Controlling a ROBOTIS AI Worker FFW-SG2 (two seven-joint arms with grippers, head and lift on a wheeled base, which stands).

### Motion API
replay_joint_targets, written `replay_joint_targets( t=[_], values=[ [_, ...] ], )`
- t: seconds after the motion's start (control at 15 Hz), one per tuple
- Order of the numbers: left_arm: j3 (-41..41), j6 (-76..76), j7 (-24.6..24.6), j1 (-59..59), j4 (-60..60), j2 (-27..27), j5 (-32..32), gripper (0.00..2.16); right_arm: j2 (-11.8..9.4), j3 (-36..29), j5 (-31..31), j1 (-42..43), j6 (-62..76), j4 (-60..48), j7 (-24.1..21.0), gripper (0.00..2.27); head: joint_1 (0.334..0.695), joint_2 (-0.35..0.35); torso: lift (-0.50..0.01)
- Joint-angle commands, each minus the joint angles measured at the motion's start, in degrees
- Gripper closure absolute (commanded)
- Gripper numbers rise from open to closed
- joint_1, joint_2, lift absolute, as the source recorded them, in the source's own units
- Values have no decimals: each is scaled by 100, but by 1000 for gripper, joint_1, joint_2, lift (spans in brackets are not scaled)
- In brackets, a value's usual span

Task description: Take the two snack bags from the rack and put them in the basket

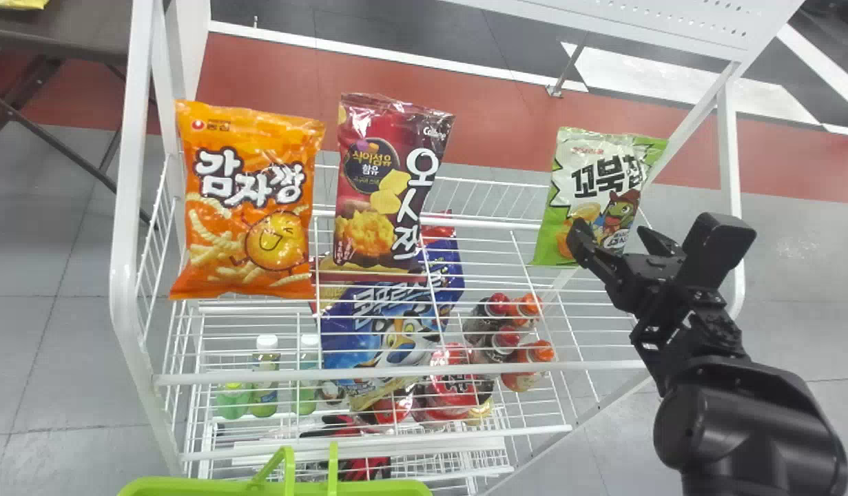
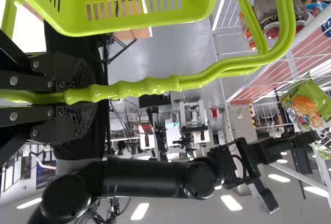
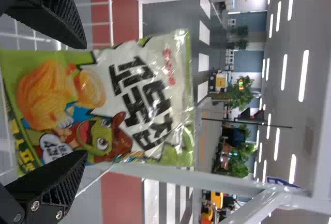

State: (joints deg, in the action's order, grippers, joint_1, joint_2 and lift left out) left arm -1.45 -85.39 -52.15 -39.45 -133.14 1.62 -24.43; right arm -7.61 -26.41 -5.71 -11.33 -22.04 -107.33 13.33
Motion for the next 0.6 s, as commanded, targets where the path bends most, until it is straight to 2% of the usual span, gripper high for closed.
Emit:
replay_joint_targets(
  t=[0.0, 0.13, 0.53],
  values=[
    [-57, 0, 12, -2, -1, -4, 53, 1571, -82, -31, 26, 193, 63, 282, 3, 87, 695, -350, -10],
    [-49, 0, 4, -11, -1, 5, 62, 1571, -153, 4, 96, 316, 63, 379, 30, 87, 695, -350, -10],
    [-40, 17, 4, -28, 16, -4, 114, 1571, -153, 163, 369, 791, 63, 915, 3, 87, 695, -350, -10]
  ],
)
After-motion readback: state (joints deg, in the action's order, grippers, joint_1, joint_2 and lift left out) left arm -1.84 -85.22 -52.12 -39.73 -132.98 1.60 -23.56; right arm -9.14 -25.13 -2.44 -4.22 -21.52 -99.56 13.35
